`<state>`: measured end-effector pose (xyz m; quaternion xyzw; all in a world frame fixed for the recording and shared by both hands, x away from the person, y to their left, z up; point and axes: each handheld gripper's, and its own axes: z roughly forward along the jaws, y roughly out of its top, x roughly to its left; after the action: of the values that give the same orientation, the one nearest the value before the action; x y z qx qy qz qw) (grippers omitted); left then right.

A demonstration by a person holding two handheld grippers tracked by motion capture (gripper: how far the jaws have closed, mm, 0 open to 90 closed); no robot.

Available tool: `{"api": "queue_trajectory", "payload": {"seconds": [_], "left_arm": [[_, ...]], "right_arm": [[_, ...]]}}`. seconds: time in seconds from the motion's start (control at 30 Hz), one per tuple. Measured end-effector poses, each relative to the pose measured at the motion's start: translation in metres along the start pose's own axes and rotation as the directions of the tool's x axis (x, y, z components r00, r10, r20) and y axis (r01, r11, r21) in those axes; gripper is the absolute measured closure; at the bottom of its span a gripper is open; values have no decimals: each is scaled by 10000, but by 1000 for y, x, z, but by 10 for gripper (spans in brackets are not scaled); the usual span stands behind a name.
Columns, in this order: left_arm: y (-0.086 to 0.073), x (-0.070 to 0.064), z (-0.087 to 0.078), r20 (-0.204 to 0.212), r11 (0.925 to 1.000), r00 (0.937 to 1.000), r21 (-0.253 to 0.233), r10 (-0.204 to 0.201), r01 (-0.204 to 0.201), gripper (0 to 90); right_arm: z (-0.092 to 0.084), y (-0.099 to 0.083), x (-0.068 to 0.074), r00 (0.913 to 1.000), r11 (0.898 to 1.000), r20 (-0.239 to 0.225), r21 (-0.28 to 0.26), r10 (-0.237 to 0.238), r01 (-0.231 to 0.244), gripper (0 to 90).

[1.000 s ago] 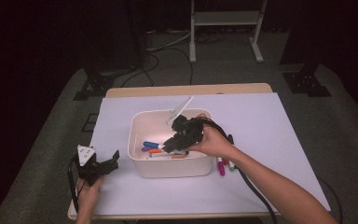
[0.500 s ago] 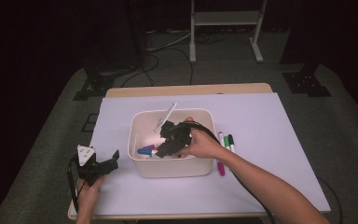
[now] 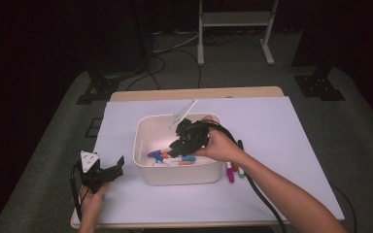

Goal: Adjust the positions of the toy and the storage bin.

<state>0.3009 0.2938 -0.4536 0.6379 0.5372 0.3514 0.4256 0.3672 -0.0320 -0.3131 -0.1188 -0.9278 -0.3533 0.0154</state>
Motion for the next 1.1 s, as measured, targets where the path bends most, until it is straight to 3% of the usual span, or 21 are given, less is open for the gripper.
{"api": "queue_trajectory", "payload": {"seconds": [0.33, 0.43, 0.6, 0.83, 0.93, 1.1], "left_arm": [[0, -1, 0, -14, 10000, 10000, -14, 80, -80, 0], [0, -1, 0, -16, 10000, 10000, 3, 76, -76, 0], [0, -1, 0, -29, 10000, 10000, 2, 85, -85, 0], [0, -1, 0, -60, 9999, 9999, -17, 118, -119, 0], [0, -1, 0, -61, 9999, 9999, -24, 105, -106, 0], [0, -1, 0, -67, 10000, 10000, -9, 69, -69, 0]], "right_arm": [[-74, -37, -3, 9935, 9915, 878, -1142, 726, -624, 579], [-91, -55, -6, 9866, 9862, 1198, -1359, 1107, -941, 567], [-114, -93, -12, 9681, 9728, 1648, -1663, 1888, -1614, 558], [-124, -143, -18, 9424, 9531, 1974, -1935, 2700, -2326, 550], [-117, -162, -24, 9303, 9471, 2132, -1866, 2985, -2611, 549], [-96, -191, -37, 9025, 9305, 2353, -1561, 3608, -3313, 540]]}}
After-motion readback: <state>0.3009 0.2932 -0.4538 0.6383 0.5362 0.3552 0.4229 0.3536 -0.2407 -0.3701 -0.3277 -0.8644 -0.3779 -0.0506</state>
